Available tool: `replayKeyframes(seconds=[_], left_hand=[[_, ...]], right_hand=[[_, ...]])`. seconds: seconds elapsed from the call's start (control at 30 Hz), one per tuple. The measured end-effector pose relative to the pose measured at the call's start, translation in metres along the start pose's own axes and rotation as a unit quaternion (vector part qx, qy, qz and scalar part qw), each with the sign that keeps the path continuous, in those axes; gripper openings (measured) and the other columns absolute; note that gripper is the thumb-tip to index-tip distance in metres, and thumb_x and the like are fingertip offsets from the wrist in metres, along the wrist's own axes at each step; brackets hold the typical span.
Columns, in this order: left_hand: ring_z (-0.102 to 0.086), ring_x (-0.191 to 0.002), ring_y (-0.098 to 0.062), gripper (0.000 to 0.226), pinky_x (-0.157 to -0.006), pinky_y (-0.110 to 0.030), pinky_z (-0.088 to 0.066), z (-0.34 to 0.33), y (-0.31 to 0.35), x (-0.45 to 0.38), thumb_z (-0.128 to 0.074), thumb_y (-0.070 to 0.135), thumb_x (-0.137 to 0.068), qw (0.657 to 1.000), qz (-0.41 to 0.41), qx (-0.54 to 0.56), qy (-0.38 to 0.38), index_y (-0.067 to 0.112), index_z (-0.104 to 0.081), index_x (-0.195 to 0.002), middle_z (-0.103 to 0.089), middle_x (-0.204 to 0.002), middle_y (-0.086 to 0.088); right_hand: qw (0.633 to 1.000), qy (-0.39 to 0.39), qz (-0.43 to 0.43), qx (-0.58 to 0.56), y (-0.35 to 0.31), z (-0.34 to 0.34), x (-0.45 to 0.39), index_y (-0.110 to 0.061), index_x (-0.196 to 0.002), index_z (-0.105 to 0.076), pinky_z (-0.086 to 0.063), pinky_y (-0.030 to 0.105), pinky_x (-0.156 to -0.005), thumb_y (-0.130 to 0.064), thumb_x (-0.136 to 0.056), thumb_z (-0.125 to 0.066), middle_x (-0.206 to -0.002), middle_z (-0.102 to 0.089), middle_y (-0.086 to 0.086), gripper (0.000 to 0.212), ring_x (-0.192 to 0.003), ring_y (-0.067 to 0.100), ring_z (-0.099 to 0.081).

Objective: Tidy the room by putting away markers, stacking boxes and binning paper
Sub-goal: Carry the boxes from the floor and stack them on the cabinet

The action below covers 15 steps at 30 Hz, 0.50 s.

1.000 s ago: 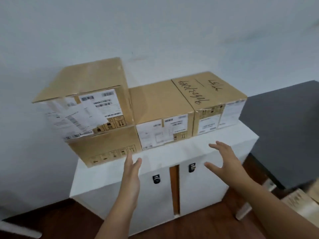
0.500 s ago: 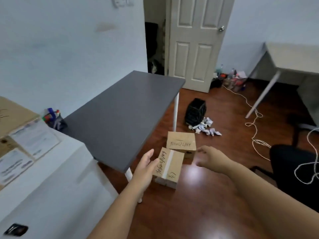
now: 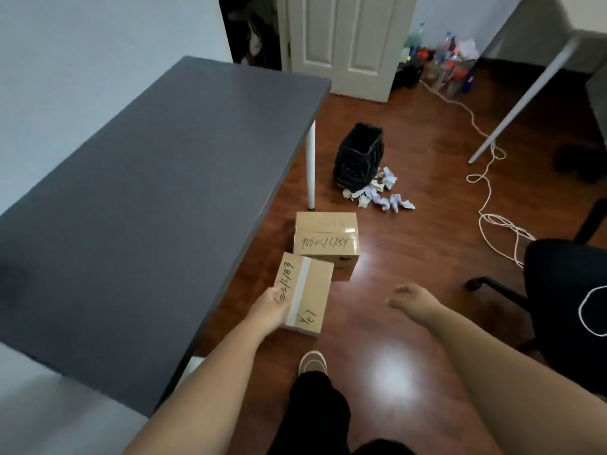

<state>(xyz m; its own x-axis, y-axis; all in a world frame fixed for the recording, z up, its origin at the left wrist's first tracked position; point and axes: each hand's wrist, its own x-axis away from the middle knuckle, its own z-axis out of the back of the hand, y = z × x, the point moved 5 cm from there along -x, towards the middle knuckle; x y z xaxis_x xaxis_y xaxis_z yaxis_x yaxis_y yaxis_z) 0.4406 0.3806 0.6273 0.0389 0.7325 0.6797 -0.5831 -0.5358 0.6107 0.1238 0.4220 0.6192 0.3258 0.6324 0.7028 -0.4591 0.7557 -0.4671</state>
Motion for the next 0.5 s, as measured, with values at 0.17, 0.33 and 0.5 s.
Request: replayKeyframes(seconds=[0.17,0.33,0.5], left_hand=[[-0.05,-0.13,-0.024,0.052,-0.096,-0.029,-0.04,-0.011,-0.05,-0.104,-0.059,0.027,-0.096,0.994,0.067,-0.082,0.007,0.014,-0.044,-0.144,-0.049,-0.146,-0.005],[-0.046,-0.133,-0.026,0.062,-0.103,-0.034,-0.038,-0.046,-0.154,-0.212,-0.063,0.034,-0.093,0.981,0.183,-0.071,0.01,0.015,-0.039,-0.147,-0.044,-0.15,-0.008],[-0.037,-0.14,-0.029,0.076,-0.112,-0.044,-0.036,-0.082,-0.24,-0.321,-0.065,0.043,-0.089,0.971,0.232,-0.048,0.035,0.016,-0.032,-0.152,-0.034,-0.156,-0.008]], right_hand=[[0.996,-0.082,-0.022,0.0,-0.002,-0.078,-0.098,-0.015,-0.128,-0.056,-0.046,0.033,-0.08,-0.026,-0.084,-0.071,-0.12,-0.06,0.01,0.048,-0.1,0.027,-0.058],[0.986,-0.143,-0.082,-0.011,0.042,-0.182,-0.211,-0.01,-0.135,-0.051,-0.047,0.032,-0.085,-0.026,-0.084,-0.072,-0.125,-0.059,0.014,0.058,-0.1,0.026,-0.06],[0.974,-0.161,-0.147,-0.061,0.087,-0.275,-0.307,-0.011,-0.147,-0.035,-0.045,0.031,-0.085,-0.029,-0.088,-0.065,-0.138,-0.051,0.011,0.069,-0.113,0.028,-0.056]])
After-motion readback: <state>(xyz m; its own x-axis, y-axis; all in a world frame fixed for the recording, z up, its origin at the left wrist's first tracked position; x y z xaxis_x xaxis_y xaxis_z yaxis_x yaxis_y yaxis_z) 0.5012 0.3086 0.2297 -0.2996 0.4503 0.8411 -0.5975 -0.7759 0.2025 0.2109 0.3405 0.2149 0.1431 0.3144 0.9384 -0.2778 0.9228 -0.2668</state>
